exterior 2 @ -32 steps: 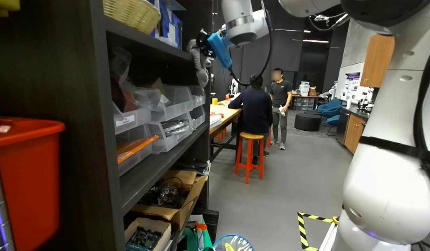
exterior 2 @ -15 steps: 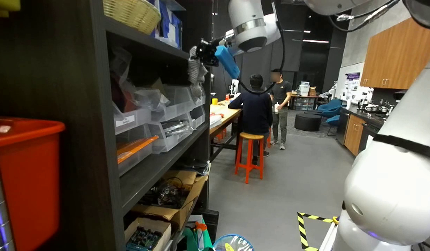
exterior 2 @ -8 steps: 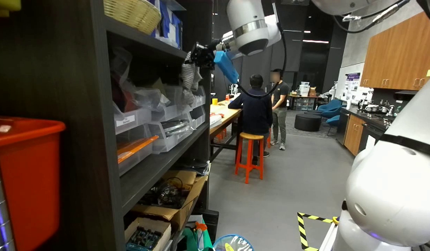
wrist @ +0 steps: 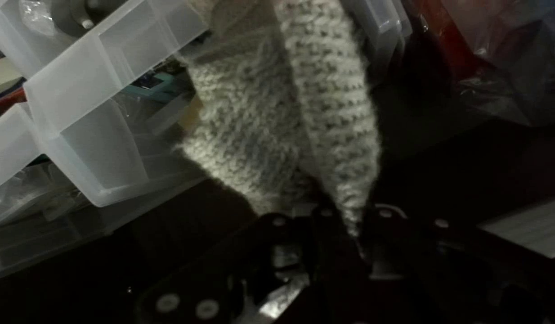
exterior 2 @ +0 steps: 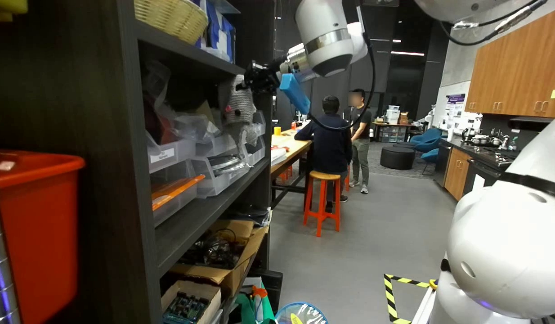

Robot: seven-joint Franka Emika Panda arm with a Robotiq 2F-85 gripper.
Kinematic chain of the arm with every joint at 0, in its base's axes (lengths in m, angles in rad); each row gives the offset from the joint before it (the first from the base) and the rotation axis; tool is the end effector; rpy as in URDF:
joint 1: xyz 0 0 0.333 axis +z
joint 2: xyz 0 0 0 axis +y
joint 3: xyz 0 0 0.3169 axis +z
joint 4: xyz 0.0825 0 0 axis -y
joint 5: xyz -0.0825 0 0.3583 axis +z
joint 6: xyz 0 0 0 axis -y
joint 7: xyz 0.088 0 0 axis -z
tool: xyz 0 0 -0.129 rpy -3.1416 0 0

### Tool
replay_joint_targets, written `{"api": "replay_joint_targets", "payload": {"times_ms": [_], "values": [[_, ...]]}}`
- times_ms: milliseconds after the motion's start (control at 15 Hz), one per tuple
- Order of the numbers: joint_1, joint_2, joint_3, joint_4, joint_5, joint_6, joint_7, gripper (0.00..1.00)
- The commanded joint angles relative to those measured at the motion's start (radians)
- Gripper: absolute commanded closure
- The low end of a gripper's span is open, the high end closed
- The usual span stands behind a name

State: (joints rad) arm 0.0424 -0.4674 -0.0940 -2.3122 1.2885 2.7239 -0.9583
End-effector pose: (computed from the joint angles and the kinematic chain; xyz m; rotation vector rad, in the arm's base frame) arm 0.4466 -0.0569 0.5993 -2.2230 0.1177 -1.4014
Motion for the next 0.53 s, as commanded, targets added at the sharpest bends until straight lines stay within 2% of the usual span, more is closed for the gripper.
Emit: {"api": "replay_joint_targets", "payload": {"times_ms": [0,467], "values": [[0.001,-0.08,-0.027,-0.037,0.023,-0.025,-0.04,0.97],[-0.001,-0.15,-0.092,-0.005,0.084,-0.002,-0.038,0.97]]}}
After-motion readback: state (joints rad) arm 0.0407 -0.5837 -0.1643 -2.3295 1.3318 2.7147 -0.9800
